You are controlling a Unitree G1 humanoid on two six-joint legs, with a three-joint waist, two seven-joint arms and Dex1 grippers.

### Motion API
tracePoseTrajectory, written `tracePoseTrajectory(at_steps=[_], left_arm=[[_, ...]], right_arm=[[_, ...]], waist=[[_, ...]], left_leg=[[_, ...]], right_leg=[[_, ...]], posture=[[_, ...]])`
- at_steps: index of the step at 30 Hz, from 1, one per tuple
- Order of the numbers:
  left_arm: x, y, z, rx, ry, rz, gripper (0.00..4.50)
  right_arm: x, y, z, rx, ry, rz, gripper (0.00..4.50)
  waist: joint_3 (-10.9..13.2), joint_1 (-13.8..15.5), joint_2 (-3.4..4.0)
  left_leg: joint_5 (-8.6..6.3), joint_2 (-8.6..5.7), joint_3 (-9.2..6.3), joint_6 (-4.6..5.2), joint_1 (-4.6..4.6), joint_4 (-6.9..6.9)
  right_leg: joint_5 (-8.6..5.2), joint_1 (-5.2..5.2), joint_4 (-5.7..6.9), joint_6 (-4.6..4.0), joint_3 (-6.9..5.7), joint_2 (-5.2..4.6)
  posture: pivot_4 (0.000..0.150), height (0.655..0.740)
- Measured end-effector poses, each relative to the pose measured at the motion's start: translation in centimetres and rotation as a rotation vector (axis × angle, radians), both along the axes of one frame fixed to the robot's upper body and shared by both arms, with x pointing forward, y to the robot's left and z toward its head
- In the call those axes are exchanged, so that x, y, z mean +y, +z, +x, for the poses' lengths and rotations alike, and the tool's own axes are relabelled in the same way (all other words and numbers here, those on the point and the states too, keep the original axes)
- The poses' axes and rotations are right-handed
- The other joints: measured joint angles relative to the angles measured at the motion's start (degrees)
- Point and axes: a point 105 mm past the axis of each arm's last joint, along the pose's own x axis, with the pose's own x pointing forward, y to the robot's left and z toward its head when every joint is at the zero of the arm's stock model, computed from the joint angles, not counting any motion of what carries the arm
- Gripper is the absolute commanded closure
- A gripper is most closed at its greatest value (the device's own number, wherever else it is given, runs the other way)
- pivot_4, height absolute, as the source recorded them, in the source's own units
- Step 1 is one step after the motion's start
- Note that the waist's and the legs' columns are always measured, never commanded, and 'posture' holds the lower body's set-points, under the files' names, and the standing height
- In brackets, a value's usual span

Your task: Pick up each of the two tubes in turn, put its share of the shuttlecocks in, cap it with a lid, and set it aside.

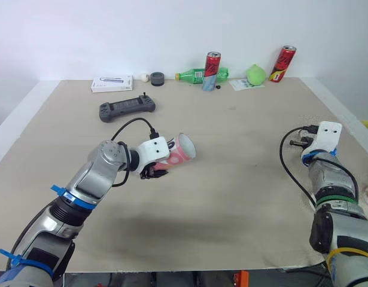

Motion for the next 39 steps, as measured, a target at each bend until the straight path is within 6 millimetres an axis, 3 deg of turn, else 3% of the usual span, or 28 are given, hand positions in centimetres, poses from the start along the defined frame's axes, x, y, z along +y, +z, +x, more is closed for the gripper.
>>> tracePoseTrajectory(at_steps=[2,3,5,6,7,8,9,12,16,21,22,25,29,32,34,35,39], left_arm=[[0.1,0.0,-0.1,-0.001,-0.001,0.001,1.99],[0.2,-0.1,-0.2,0.002,-0.002,0.001,1.99],[0.2,0.0,-0.1,0.001,-0.002,0.003,1.99],[0.2,-0.2,-0.2,0.007,-0.003,0.0,1.99],[0.2,-0.2,-0.2,0.007,-0.001,0.001,1.99],[0.1,-0.2,0.0,0.008,0.001,-0.002,1.99],[0.0,-0.2,0.0,0.009,-0.002,-0.005,1.99],[-0.4,-0.3,0.1,0.013,-0.011,-0.014,1.99],[-0.9,-0.3,0.1,0.013,-0.03,-0.018,1.99],[-1.1,-0.3,0.0,0.012,-0.04,-0.019,1.99],[-1.1,-0.3,0.0,0.013,-0.041,-0.018,1.99],[-1.0,-0.3,0.0,0.009,-0.03,-0.023,1.99],[-1.0,-0.3,-0.1,0.009,-0.025,-0.03,1.99],[-1.0,-0.3,-0.1,0.01,-0.022,-0.033,1.99],[-1.0,-0.4,0.0,0.011,-0.022,-0.036,1.99],[-1.0,-0.4,0.0,0.012,-0.02,-0.037,1.99],[-1.3,-0.5,0.3,0.013,-0.02,-0.046,1.99]], right_arm=[[1.4,1.2,-0.4,-0.061,0.141,-0.033,4.43],[4.8,3.0,-1.6,-0.125,0.389,-0.057,4.43],[7.4,4.0,-2.5,-0.142,0.545,-0.049,4.43],[11.4,5.5,-4.6,-0.157,0.772,-0.048,4.43],[13.3,6.1,-5.4,-0.158,0.867,-0.046,4.43],[16.7,7.5,-7.4,-0.144,1.051,-0.078,4.43],[18.4,8.2,-8.7,-0.128,1.146,-0.117,4.43],[21.5,8.3,-10.9,-0.068,1.304,-0.212,4.43],[25.1,6.1,-12.3,0.021,1.438,-0.281,4.43],[26.5,5.2,-12.7,0.041,1.481,-0.331,4.43],[26.7,5.2,-12.7,0.038,1.484,-0.316,4.16],[25.6,6.7,-12.7,0.024,1.465,-0.176,2.98],[20.7,8.9,-12.3,0.038,1.309,-0.164,1.2],[18.3,8.5,-11.9,0.084,1.226,-0.16,0.08],[17.5,8.0,-11.5,0.101,1.193,-0.164,0.08],[17.7,8.0,-11.3,0.101,1.195,-0.167,0.29],[19.7,8.8,-10.8,0.065,1.271,-0.189,1.69]], waist=[[0.0,0.0,0.01],[0.0,0.0,0.13],[0.0,-0.1,0.27],[0.0,-0.1,0.42],[0.0,0.0,0.42],[0.0,0.0,0.43],[0.0,0.0,0.38],[0.0,0.6,0.0],[0.0,0.9,-0.07],[0.0,1.1,-0.09],[0.0,1.1,-0.08],[0.0,1.2,-0.09],[0.0,1.4,-0.13],[0.0,1.3,-0.13],[0.0,1.1,-0.04],[0.0,1.1,0.0],[0.0,1.2,0.03]], left_leg=[[-0.02,0.01,-0.05,0.02,-0.03,-0.01],[-0.1,0.1,-0.11,0.15,-0.05,-0.02],[-0.11,0.08,-0.1,0.18,-0.06,0.01],[-0.12,0.12,-0.12,0.2,-0.03,0.01],[-0.13,0.14,-0.13,0.2,-0.02,0.02],[-0.12,0.14,-0.13,0.2,-0.02,0.04],[-0.12,0.14,-0.14,0.2,0.02,0.13],[-0.1,0.17,-0.17,0.21,0.05,0.25],[-0.1,0.15,-0.09,0.21,0.0,0.3],[-0.1,0.09,-0.15,0.21,-0.07,0.29],[-0.1,0.1,-0.17,0.21,-0.07,0.29],[-0.1,0.11,-0.24,0.21,-0.08,0.29],[-0.11,0.08,-0.21,0.22,-0.08,0.27],[-0.12,0.09,-0.18,0.23,-0.04,0.23],[-0.11,0.14,-0.17,0.24,-0.02,0.23],[-0.1,0.14,-0.17,0.25,0.01,0.23],[0.0,0.08,-0.18,0.37,-0.02,0.26]], right_leg=[[-0.04,0.0,-0.01,0.05,0.0,0.02],[-0.08,0.0,0.01,0.07,-0.01,0.03],[-0.07,0.0,0.02,0.06,0.01,0.06],[-0.09,0.0,0.05,0.07,0.0,0.06],[-0.09,0.02,0.05,0.06,-0.02,0.08],[-0.08,0.01,0.06,0.04,-0.03,0.09],[-0.06,0.08,0.07,0.06,-0.06,0.08],[-0.12,0.18,0.04,-0.07,-0.13,0.06],[-0.19,0.15,0.01,-0.18,-0.04,-0.01],[-0.1,0.14,0.01,0.04,-0.1,-0.01],[-0.09,0.13,0.01,0.05,-0.1,-0.01],[-0.07,0.15,0.02,0.06,-0.12,-0.02],[-0.09,0.16,-0.03,0.06,-0.12,-0.08],[-0.12,0.16,-0.02,0.02,-0.11,-0.06],[-0.09,0.14,-0.01,-0.01,-0.1,0.03],[-0.09,0.14,0.01,-0.01,-0.1,0.04],[-0.12,0.17,0.0,-0.12,-0.12,-0.01]], posture=[[0.15,0.74],[0.15,0.74],[0.15,0.74],[0.15,0.74],[0.15,0.74],[0.15,0.74],[0.15,0.74],[0.15,0.74],[0.15,0.74],[0.15,0.74],[0.15,0.74],[0.15,0.74],[0.15,0.74],[0.15,0.74],[0.15,0.74],[0.15,0.74],[0.15,0.74]])
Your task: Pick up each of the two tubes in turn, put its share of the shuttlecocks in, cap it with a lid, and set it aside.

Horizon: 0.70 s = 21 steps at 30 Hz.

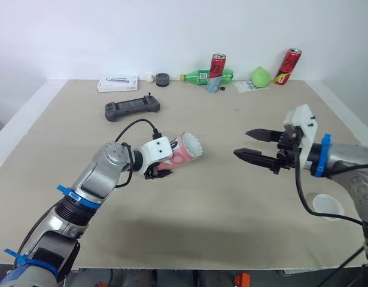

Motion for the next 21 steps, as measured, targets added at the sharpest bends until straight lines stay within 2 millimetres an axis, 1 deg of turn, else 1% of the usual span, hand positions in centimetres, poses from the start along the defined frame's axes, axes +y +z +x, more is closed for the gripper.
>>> tracePoseTrajectory(at_steps=[1,2,4,6,9,12,14,19,21], left_arm=[[0.0,0.0,0.1,0.001,-0.002,0.0,1.99],[-0.2,0.0,0.1,-0.001,-0.006,0.0,1.99],[-0.3,0.0,0.1,-0.003,-0.014,-0.002,1.99],[-0.5,0.0,0.0,-0.004,-0.019,-0.003,1.99],[-0.6,0.1,0.0,-0.004,-0.023,-0.004,1.99],[-0.6,0.1,0.0,-0.005,-0.021,-0.002,1.99],[-0.6,0.1,0.0,-0.006,-0.024,-0.002,1.99],[-0.8,0.1,-0.1,-0.007,-0.022,-0.001,1.99],[-0.6,0.0,-0.1,-0.002,-0.009,-0.002,1.99]], right_arm=[[1.0,0.4,0.3,-0.008,0.041,0.002,2.3],[1.5,0.7,0.4,-0.016,0.064,0.0,2.59],[3.0,1.1,0.8,-0.02,0.127,-0.018,3.65],[3.9,1.1,1.2,-0.017,0.173,-0.052,4.47],[5.1,0.5,2.5,-0.002,0.225,-0.128,4.47],[7.3,-1.1,3.8,0.015,0.313,-0.258,4.47],[8.7,-2.4,4.2,0.02,0.371,-0.354,4.47],[11.9,-4.2,5.1,-0.051,0.496,-0.535,4.47],[12.8,-4.2,5.3,-0.094,0.528,-0.576,4.47]], waist=[[0.0,0.0,0.0],[0.0,0.0,0.0],[0.0,0.1,-0.02],[0.0,0.2,-0.02],[0.0,0.3,-0.02],[0.0,0.3,0.0],[0.0,0.4,0.0],[0.0,0.6,0.04],[0.0,0.5,0.03]], left_leg=[[0.0,0.0,0.03,0.0,0.0,0.04],[0.02,-0.05,0.03,0.02,-0.02,0.04],[0.03,-0.09,0.04,0.03,-0.04,0.05],[0.03,-0.16,0.05,0.03,-0.06,0.05],[0.03,-0.2,0.1,0.03,-0.06,0.04],[0.03,-0.19,0.11,0.03,-0.06,0.02],[0.03,-0.19,0.12,0.03,-0.09,0.02],[0.02,-0.19,0.1,0.02,-0.09,-0.03],[0.02,-0.15,0.08,0.02,-0.04,-0.03]], right_leg=[[0.01,0.0,0.0,0.01,0.05,-0.01],[0.02,-0.01,0.0,0.03,0.05,-0.06],[0.03,0.0,-0.02,0.04,0.05,-0.12],[0.0,0.0,-0.03,0.08,0.04,-0.21],[-0.01,-0.03,-0.03,0.1,0.06,-0.28],[0.01,-0.06,-0.01,0.11,0.03,-0.23],[0.06,-0.07,0.01,0.19,-0.06,-0.21],[0.08,-0.07,0.03,0.21,-0.08,-0.22],[0.08,-0.06,0.04,0.21,-0.05,-0.2]], posture=[[0.15,0.74],[0.15,0.74],[0.15,0.74],[0.15,0.74],[0.15,0.74],[0.15,0.74],[0.15,0.74],[0.15,0.74],[0.15,0.74]])
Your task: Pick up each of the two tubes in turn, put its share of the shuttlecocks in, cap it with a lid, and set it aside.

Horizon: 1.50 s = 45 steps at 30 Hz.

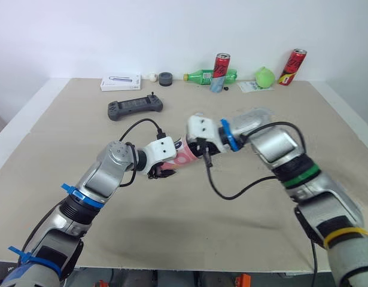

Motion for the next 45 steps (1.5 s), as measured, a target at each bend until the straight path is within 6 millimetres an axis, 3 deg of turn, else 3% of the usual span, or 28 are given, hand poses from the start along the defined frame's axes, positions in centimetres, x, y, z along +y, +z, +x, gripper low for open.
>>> tracePoseTrajectory(at_steps=[7,12,15,17,19,24,25,26,27,28,32,36,39,42,45], left_arm=[[0.7,-0.3,0.1,-0.001,0.039,0.015,1.99],[0.4,-0.1,-0.2,-0.015,0.029,0.008,1.99],[0.1,0.0,-0.4,-0.018,0.016,-0.002,1.99],[0.0,0.1,-0.5,-0.017,0.012,-0.007,1.99],[0.0,0.1,-0.5,-0.018,0.011,-0.009,1.99],[-0.4,0.5,0.1,-0.036,0.016,-0.088,1.99],[-1.0,0.8,0.3,-0.038,0.013,-0.158,1.99],[-1.8,1.5,0.3,-0.053,-0.004,-0.217,1.99],[-2.0,1.8,0.3,-0.062,-0.008,-0.233,1.99],[-2.6,2.6,0.5,-0.077,-0.021,-0.292,1.99],[-3.3,5.9,0.6,-0.137,-0.045,-0.509,1.99],[-5.4,6.5,-0.4,-0.143,-0.101,-0.647,1.99],[-6.1,4.1,-1.0,-0.101,-0.102,-0.682,1.99],[-6.3,-0.2,-1.3,-0.04,-0.036,-0.701,1.99],[-6.1,-1.7,-1.4,-0.037,-0.006,-0.704,1.99]], right_arm=[[1.3,-0.4,-0.2,0.007,0.048,0.004,4.47],[-0.1,0.5,-0.5,0.087,0.017,0.065,4.47],[-2.7,2.6,-0.8,0.1,-0.029,0.122,4.47],[-5.5,4.6,-1.2,0.091,-0.094,0.169,4.47],[-6.8,5.7,-1.7,0.091,-0.122,0.2,4.47],[-10.2,6.9,-2.7,0.102,-0.184,0.237,4.47],[-11.9,6.9,-2.9,0.089,-0.219,0.21,4.47],[-13.6,6.5,-3.0,0.088,-0.256,0.17,4.0],[-14.1,6.3,-3.0,0.091,-0.272,0.158,3.87],[-15.9,5.6,-3.3,0.103,-0.306,0.104,3.71],[-22.3,3.3,-4.4,0.151,-0.467,-0.096,2.08],[-26.3,1.7,-5.1,0.157,-0.534,-0.284,0.2],[-28.6,0.1,-5.4,0.184,-0.562,-0.377,0.04],[-31.7,-1.7,-6.3,0.258,-0.647,-0.451,0.04],[-33.0,-2.1,-6.7,0.285,-0.691,-0.479,0.04]], waist=[[-0.2,-1.0,0.01],[-0.1,-0.6,0.04],[-0.1,-0.1,0.04],[-0.1,0.2,0.03],[-0.1,0.3,0.04],[0.0,0.8,0.03],[0.0,0.9,-0.03],[0.1,0.9,-0.18],[0.1,0.8,-0.25],[0.2,0.7,-0.28],[0.2,0.4,-0.04],[0.2,0.0,0.03],[0.2,-0.7,0.06],[0.2,-1.0,0.08],[0.2,-1.1,0.09]], left_leg=[[0.01,0.34,-0.02,-0.01,0.25,0.0],[0.02,0.31,-0.05,-0.02,-0.01,0.0],[-0.06,0.12,-0.11,-0.07,-0.14,0.0],[-0.18,0.0,-0.1,-0.04,-0.14,-0.02],[-0.21,-0.02,-0.07,0.0,-0.12,-0.04],[-0.18,-0.02,-0.06,-0.01,-0.13,-0.01],[-0.17,-0.02,-0.04,-0.01,-0.26,0.04],[-0.17,0.02,-0.01,-0.01,-0.31,0.05],[-0.17,0.03,0.0,-0.01,-0.35,0.05],[-0.17,0.02,0.03,-0.02,-0.39,0.04],[-0.21,0.01,0.12,0.02,-0.46,-0.07],[-0.22,0.01,0.12,0.01,-0.35,-0.13],[-0.2,0.07,0.14,-0.02,-0.2,-0.14],[-0.17,0.14,0.22,-0.06,-0.02,-0.15],[-0.12,0.19,0.28,-0.11,0.04,-0.12]], right_leg=[[0.15,0.1,0.09,-0.29,0.01,0.32],[0.16,-0.05,0.14,-0.52,-0.11,0.31],[0.14,-0.1,0.08,-0.53,-0.09,0.1],[0.07,-0.1,0.01,-0.43,-0.04,-0.04],[0.02,-0.09,-0.02,-0.41,0.0,-0.07],[0.0,-0.08,0.0,-0.43,-0.13,-0.07],[0.01,-0.12,-0.03,-0.42,-0.2,-0.1],[0.02,-0.2,-0.06,-0.42,-0.17,-0.12],[0.09,-0.26,-0.08,-0.41,-0.14,-0.11],[0.1,-0.32,-0.08,-0.42,-0.12,-0.12],[0.04,-0.49,-0.08,-0.42,0.02,-0.09],[0.01,-0.43,-0.08,-0.5,0.09,0.14],[0.04,-0.36,-0.03,-0.56,0.12,0.25],[0.06,-0.3,0.0,-0.52,0.19,0.27],[0.12,-0.29,0.01,-0.45,0.23,0.29]], posture=[[0.15,0.74],[0.15,0.74],[0.15,0.74],[0.15,0.74],[0.15,0.74],[0.15,0.74],[0.15,0.74],[0.15,0.74],[0.15,0.74],[0.15,0.74],[0.15,0.74],[0.15,0.74],[0.15,0.74],[0.15,0.74],[0.15,0.74]])
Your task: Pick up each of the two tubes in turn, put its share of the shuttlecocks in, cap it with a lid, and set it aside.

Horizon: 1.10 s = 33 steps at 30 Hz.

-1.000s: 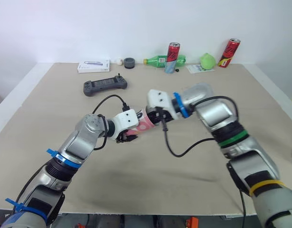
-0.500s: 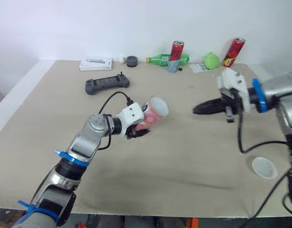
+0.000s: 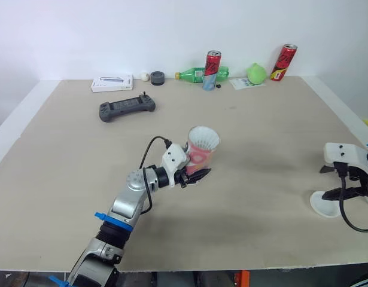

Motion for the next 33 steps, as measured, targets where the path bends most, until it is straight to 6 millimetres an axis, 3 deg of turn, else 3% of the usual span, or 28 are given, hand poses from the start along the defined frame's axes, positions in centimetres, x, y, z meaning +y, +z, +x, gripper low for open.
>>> tracePoseTrajectory(at_steps=[3,10,13,17,18,21,27,31,33], left_arm=[[0.2,-0.8,-0.2,-0.017,0.016,0.004,1.99],[0.0,-1.1,-0.6,-0.034,0.012,0.004,1.99],[-0.1,-1.0,-0.7,-0.039,0.009,0.003,1.99],[-0.1,-1.2,-0.8,-0.038,0.013,-0.001,1.99],[-0.1,-1.2,-0.8,-0.037,0.015,-0.002,1.99],[0.0,-1.3,-0.8,-0.032,0.025,-0.006,1.99],[0.1,-1.4,-0.7,-0.028,0.032,-0.01,1.99],[0.3,-1.4,-0.7,-0.035,0.034,-0.01,1.99],[0.5,-1.3,-0.5,-0.045,0.039,-0.007,1.99]], right_arm=[[-0.7,-0.8,0.0,0.015,-0.036,0.0,0.04],[0.1,-2.9,0.9,0.036,-0.058,0.06,0.04],[0.1,-3.3,0.9,0.052,-0.061,0.059,0.75],[0.0,-3.4,0.7,0.063,-0.056,0.048,2.59],[0.0,-3.5,0.7,0.067,-0.056,0.049,3.23],[-0.1,-3.6,0.5,0.076,-0.059,0.052,4.46],[0.3,-3.6,0.2,0.078,-0.039,0.064,4.46],[2.9,-1.0,1.6,-0.017,0.006,0.151,4.46],[8.8,4.4,4.0,-0.196,0.131,0.354,4.46]], waist=[[0.0,0.0,-0.01],[0.0,-0.1,0.03],[0.0,0.0,0.07],[-0.1,0.1,0.08],[-0.1,0.1,0.07],[-0.1,0.1,-0.01],[-0.1,0.1,-0.06],[0.0,-0.2,0.1],[0.1,-1.1,0.38]], left_leg=[[0.02,0.04,0.09,-0.02,0.05,0.04],[0.02,-0.06,0.34,-0.02,0.12,0.04],[0.01,-0.12,0.34,-0.01,0.1,0.03],[-0.01,-0.13,0.32,0.0,0.11,0.02],[-0.01,-0.12,0.32,0.0,0.12,0.02],[0.0,-0.1,0.31,0.0,0.23,0.03],[0.0,-0.08,0.32,0.0,0.32,0.04],[0.0,-0.09,0.29,0.0,0.32,0.04],[0.01,-0.14,0.3,-0.01,0.34,0.04]], right_leg=[[0.04,0.04,-0.01,0.07,0.03,0.0],[0.15,0.12,-0.01,0.04,0.27,-0.03],[0.15,0.14,-0.02,0.05,0.29,-0.06],[0.13,0.18,-0.04,0.05,0.28,-0.06],[0.13,0.19,-0.04,0.04,0.27,-0.05],[0.13,0.3,-0.04,0.03,0.24,-0.04],[0.13,0.36,-0.03,0.05,0.23,-0.03],[0.18,0.3,-0.03,0.14,0.4,-0.05],[0.19,0.2,-0.02,0.42,0.55,-0.03]], posture=[[0.15,0.74],[0.15,0.74],[0.15,0.74],[0.15,0.74],[0.15,0.74],[0.15,0.74],[0.15,0.74],[0.15,0.74],[0.15,0.74]])
